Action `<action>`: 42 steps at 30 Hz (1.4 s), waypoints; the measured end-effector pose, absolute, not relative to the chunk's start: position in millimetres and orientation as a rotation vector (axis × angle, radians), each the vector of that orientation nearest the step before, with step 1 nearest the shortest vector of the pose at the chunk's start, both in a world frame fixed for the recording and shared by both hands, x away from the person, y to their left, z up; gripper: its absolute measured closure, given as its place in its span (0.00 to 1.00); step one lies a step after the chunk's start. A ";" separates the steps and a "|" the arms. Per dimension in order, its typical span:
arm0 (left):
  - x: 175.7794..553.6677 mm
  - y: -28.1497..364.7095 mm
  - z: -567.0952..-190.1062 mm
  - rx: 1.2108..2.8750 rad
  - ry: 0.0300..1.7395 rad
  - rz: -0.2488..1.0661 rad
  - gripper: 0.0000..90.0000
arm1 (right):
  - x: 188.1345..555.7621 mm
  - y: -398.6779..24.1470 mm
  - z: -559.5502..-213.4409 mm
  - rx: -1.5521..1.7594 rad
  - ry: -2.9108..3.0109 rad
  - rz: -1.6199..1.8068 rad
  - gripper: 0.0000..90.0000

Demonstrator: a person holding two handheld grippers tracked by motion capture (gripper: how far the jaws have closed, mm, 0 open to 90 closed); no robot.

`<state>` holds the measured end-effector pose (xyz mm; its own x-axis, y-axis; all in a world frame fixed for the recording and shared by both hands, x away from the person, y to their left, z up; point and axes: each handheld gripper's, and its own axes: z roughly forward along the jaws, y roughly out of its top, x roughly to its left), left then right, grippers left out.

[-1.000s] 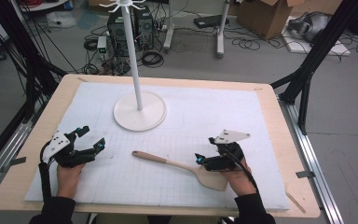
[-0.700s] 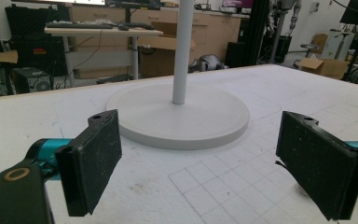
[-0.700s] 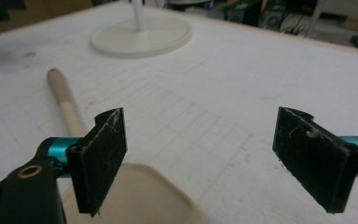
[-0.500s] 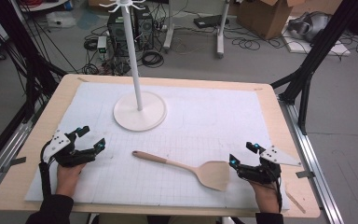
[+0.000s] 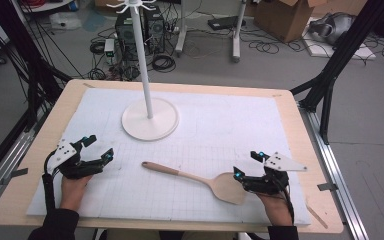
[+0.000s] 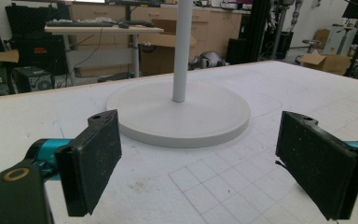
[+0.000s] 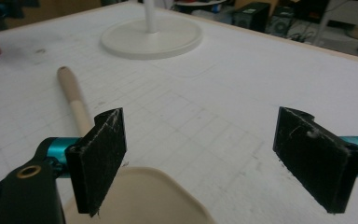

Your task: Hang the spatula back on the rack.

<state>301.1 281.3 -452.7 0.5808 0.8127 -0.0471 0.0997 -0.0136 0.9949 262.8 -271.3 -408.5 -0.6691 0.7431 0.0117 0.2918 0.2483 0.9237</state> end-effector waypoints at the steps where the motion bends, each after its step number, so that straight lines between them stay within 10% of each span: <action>1: 301.1 281.4 -452.8 1.499 0.813 0.676 0.16 | 264.2 -266.6 -407.2 0.922 2.119 1.401 0.18; 12: 300.4 281.1 -452.7 1.501 0.811 0.685 0.17 | 279.8 -212.4 -403.1 0.754 2.433 1.249 0.21; 42: 300.4 280.8 -452.8 1.499 0.810 0.686 0.18 | 308.7 -156.6 -425.9 0.474 2.887 0.862 0.74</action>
